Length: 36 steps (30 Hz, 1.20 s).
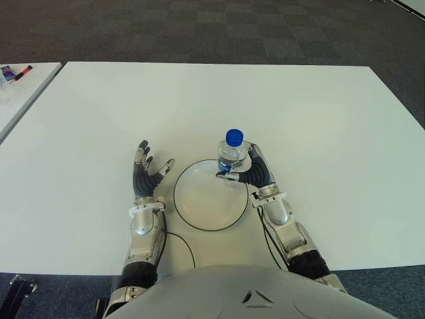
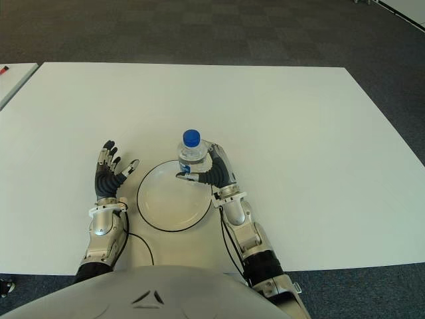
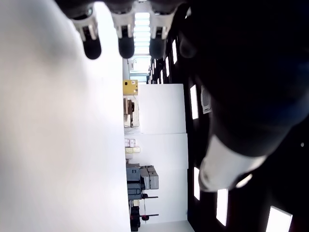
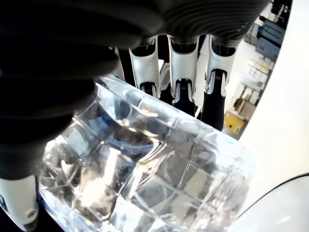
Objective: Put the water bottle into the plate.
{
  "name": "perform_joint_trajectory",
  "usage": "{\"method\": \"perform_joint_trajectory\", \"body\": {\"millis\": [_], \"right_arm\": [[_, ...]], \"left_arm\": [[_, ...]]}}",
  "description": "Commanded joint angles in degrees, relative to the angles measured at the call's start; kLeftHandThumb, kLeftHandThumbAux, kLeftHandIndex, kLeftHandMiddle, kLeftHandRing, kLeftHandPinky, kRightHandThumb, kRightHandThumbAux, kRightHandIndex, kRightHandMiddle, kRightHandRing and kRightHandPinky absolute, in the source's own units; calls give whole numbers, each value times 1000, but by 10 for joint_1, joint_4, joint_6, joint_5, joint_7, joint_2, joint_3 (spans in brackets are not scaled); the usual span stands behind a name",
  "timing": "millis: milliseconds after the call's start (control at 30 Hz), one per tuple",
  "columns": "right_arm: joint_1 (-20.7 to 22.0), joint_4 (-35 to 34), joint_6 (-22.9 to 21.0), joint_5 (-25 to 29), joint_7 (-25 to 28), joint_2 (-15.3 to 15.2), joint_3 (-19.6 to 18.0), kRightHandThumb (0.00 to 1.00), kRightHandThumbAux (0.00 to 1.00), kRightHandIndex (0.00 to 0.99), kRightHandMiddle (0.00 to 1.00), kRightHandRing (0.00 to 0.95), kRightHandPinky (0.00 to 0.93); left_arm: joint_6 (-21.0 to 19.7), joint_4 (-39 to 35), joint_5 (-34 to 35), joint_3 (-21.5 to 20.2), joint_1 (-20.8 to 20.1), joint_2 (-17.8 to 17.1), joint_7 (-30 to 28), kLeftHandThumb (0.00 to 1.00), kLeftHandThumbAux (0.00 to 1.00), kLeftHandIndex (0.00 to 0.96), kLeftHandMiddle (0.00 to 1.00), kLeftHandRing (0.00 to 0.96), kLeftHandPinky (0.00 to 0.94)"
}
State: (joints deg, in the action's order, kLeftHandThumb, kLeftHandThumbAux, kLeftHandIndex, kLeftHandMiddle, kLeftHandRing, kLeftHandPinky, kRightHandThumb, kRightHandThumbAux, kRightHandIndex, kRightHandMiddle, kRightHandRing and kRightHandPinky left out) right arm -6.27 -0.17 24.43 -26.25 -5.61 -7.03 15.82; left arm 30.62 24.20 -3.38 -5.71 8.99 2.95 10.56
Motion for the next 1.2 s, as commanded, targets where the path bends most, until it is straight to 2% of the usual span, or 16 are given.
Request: {"method": "perform_joint_trajectory", "body": {"millis": [33,300,633,1000,1200], "right_arm": [[-6,-24,-28,1,9,5,3,861,671,414,535,889,878],[-8,-22,-21,-22,-8,4,6,857,672,415,537,903,878],[-6,-35,6,0,-6,5,9,857,671,418,538,909,884],[-2,-23,51,5,-40,19,3,856,670,421,537,910,886],[-1,-18,60,8,-46,23,3,856,671,421,537,908,885]], "left_arm": [[-27,49,4,-2,9,-3,-4,118,832,24,0,0,9],[-13,69,9,-2,1,-6,-7,123,832,19,0,0,23],[-4,71,9,-1,2,-8,-8,135,828,18,0,0,26],[-9,68,12,0,3,-10,-9,145,811,22,0,0,14],[-8,68,10,1,3,-11,-7,147,814,21,0,0,21]]}}
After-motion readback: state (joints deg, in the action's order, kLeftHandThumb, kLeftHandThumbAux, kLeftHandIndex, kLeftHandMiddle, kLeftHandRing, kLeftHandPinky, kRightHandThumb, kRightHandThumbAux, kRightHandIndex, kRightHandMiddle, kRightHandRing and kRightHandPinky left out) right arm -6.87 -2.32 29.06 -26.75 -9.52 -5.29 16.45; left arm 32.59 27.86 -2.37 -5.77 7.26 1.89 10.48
